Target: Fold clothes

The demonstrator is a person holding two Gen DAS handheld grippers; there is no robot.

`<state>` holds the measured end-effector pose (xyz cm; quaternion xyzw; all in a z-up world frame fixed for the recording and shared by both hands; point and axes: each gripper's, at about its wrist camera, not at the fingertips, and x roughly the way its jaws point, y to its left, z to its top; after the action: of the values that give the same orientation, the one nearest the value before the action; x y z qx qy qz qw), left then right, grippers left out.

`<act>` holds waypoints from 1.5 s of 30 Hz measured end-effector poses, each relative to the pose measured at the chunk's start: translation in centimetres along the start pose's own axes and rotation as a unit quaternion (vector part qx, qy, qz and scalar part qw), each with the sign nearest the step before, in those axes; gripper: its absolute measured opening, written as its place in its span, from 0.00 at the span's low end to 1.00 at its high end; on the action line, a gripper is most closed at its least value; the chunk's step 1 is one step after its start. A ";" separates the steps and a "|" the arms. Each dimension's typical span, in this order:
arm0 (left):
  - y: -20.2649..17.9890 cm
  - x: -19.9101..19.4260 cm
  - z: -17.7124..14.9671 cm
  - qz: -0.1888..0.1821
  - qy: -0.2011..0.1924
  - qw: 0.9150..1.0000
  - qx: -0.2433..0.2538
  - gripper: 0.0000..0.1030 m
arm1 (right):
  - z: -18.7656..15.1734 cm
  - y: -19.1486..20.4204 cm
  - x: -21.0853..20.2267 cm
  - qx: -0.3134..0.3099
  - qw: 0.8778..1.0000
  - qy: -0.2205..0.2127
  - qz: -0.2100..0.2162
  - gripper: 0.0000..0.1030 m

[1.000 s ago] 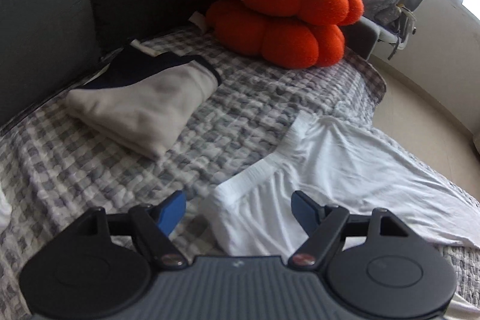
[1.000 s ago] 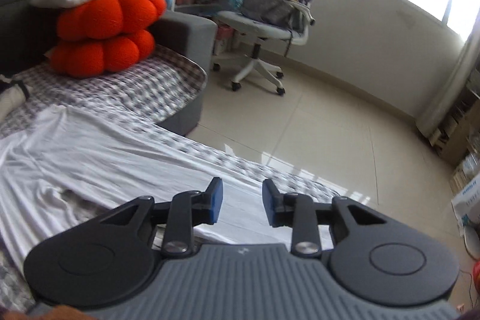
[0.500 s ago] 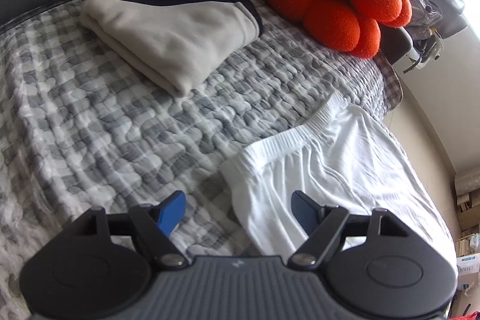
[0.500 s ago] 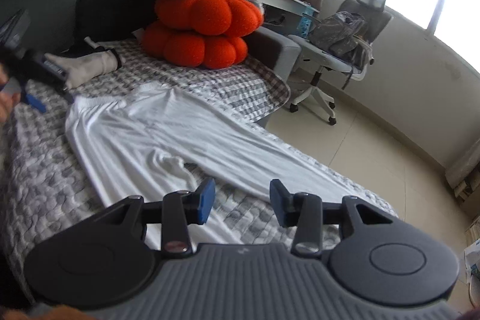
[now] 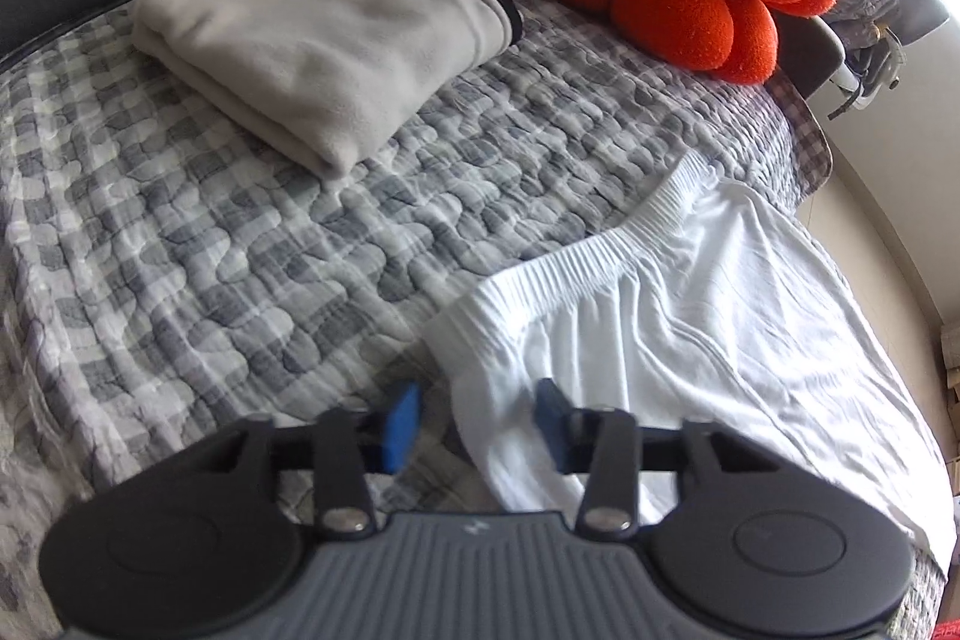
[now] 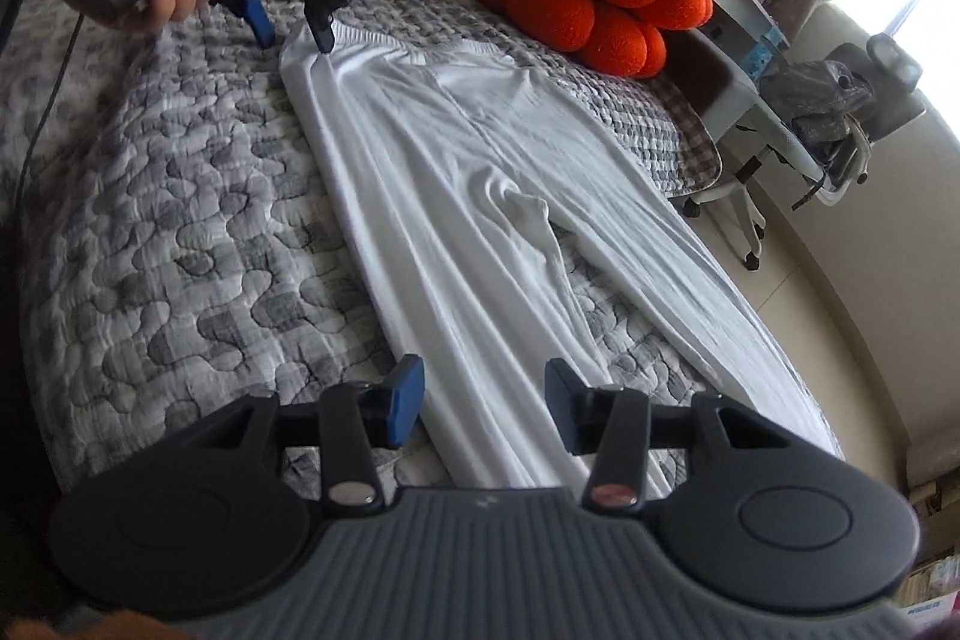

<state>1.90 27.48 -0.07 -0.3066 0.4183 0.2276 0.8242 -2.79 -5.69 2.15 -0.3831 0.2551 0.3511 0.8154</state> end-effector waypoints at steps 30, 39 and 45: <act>4.3 -2.6 1.6 -0.076 0.002 0.993 -0.094 0.39 | 0.7 3.7 0.9 -0.073 0.997 -0.019 0.026 0.39; 2.1 -0.7 1.2 -0.057 0.002 0.998 -0.025 0.30 | 1.1 3.9 2.2 -0.071 0.997 -0.003 0.005 0.02; 3.2 -1.6 1.8 -0.064 -0.013 0.997 -0.049 0.05 | 1.6 3.5 1.5 -0.044 0.999 -0.017 0.010 0.00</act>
<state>-0.03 30.79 1.06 -0.3696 0.3754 0.1985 0.8265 -4.30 -2.25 0.54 -0.4096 0.2297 0.3766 0.7985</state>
